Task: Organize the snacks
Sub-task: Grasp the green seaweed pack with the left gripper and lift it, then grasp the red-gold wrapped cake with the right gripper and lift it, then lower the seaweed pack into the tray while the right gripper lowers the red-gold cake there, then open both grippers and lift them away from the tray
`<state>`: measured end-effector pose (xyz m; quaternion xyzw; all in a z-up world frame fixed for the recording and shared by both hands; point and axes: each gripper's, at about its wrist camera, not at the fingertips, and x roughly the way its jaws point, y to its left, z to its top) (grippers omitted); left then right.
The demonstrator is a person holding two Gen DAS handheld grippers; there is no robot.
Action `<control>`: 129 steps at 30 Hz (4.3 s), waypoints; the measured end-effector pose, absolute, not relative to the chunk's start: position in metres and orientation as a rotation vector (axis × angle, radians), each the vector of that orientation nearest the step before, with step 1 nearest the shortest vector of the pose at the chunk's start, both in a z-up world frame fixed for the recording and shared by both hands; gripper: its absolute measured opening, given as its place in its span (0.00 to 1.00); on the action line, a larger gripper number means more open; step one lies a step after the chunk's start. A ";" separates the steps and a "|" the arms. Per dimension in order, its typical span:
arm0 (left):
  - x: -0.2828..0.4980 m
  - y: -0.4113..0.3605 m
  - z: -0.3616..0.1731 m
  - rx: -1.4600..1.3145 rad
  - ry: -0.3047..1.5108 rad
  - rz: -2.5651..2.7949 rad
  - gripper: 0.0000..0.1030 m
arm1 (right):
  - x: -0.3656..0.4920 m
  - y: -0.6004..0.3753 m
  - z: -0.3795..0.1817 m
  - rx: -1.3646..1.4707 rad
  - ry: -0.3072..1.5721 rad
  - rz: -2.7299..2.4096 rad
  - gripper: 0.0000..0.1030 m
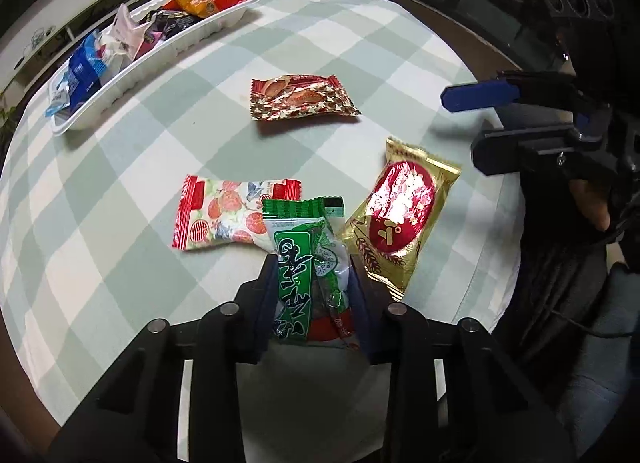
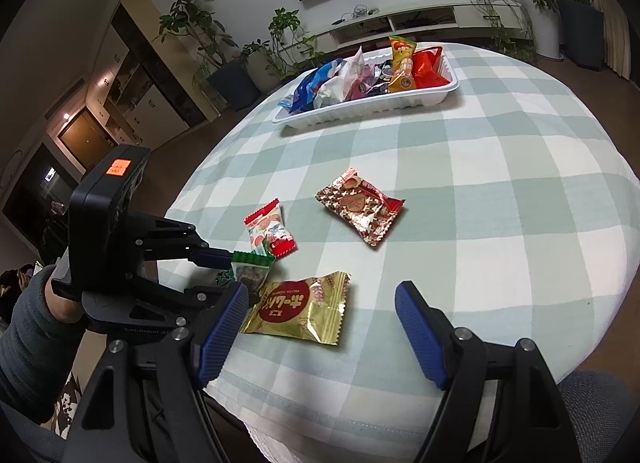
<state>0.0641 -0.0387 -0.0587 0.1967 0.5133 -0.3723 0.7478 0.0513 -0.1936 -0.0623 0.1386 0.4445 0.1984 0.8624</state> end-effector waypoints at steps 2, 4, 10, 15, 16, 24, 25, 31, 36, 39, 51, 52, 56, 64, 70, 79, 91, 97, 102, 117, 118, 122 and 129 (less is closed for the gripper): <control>0.063 -0.035 -0.058 0.409 1.125 -0.803 0.27 | 0.050 -0.192 -0.062 0.281 0.932 0.417 0.76; 0.062 -0.031 -0.057 0.387 1.124 -0.794 0.26 | 0.049 -0.189 -0.061 0.264 0.929 0.420 0.76; 0.062 -0.010 -0.051 0.271 1.109 -0.761 0.25 | 0.048 -0.176 -0.059 0.152 0.939 0.467 0.76; 0.061 0.017 -0.046 0.105 1.092 -0.703 0.25 | 0.045 -0.148 -0.048 -0.145 0.909 0.620 0.76; 0.060 0.022 -0.045 0.071 1.088 -0.685 0.25 | 0.046 -0.142 -0.047 -0.197 0.904 0.657 0.76; 0.048 0.043 -0.037 -0.073 1.051 -0.614 0.25 | 0.071 -0.110 -0.066 -0.479 1.004 0.827 0.71; 0.047 0.043 -0.037 -0.084 1.047 -0.614 0.25 | 0.074 -0.110 -0.068 -0.491 1.017 0.834 0.68; 0.045 0.042 -0.037 -0.101 1.047 -0.626 0.25 | 0.089 -0.097 -0.083 -0.566 1.110 0.907 0.67; 0.045 0.041 -0.038 -0.105 1.044 -0.631 0.25 | 0.098 -0.090 -0.095 -0.597 1.167 0.930 0.67; 0.045 0.041 -0.039 -0.102 1.046 -0.631 0.25 | 0.105 -0.089 -0.097 -0.577 1.193 0.945 0.65; 0.046 0.038 -0.045 -0.105 1.052 -0.649 0.25 | 0.106 -0.097 -0.094 -0.436 1.211 0.961 0.34; 0.046 0.038 -0.045 -0.106 1.052 -0.649 0.25 | 0.104 -0.100 -0.093 -0.418 1.207 0.959 0.32; 0.046 0.039 -0.044 -0.111 1.049 -0.646 0.25 | 0.094 -0.109 -0.090 -0.362 1.181 0.952 0.32; 0.056 0.041 -0.029 -0.121 1.013 -0.644 0.25 | 0.082 -0.140 -0.057 -0.142 1.038 0.920 0.32; 0.091 0.033 0.005 -0.122 0.946 -0.641 0.25 | 0.106 -0.189 -0.015 0.079 0.888 0.734 0.32; 0.199 0.013 0.058 -0.137 0.863 -0.595 0.25 | 0.182 -0.234 0.028 0.229 0.778 0.424 0.32; 0.339 -0.025 0.044 -0.090 0.923 -0.488 0.25 | 0.309 -0.213 0.018 0.233 0.826 0.311 0.32; 0.361 -0.033 0.011 -0.069 0.959 -0.475 0.25 | 0.348 -0.200 -0.008 0.185 0.885 0.265 0.32; 0.375 -0.033 -0.005 -0.064 0.967 -0.453 0.27 | 0.367 -0.188 -0.028 0.123 0.931 0.232 0.32; 0.386 -0.026 -0.018 -0.056 0.971 -0.415 0.31 | 0.388 -0.173 -0.046 0.081 0.986 0.206 0.33; 0.385 -0.026 -0.017 -0.053 0.968 -0.412 0.31 | 0.389 -0.172 -0.046 0.076 0.987 0.206 0.33; 0.383 -0.026 -0.015 -0.054 0.964 -0.409 0.34 | 0.388 -0.173 -0.046 0.070 0.982 0.197 0.37; 0.379 -0.027 -0.012 -0.057 0.962 -0.404 0.40 | 0.385 -0.175 -0.041 0.059 0.970 0.182 0.39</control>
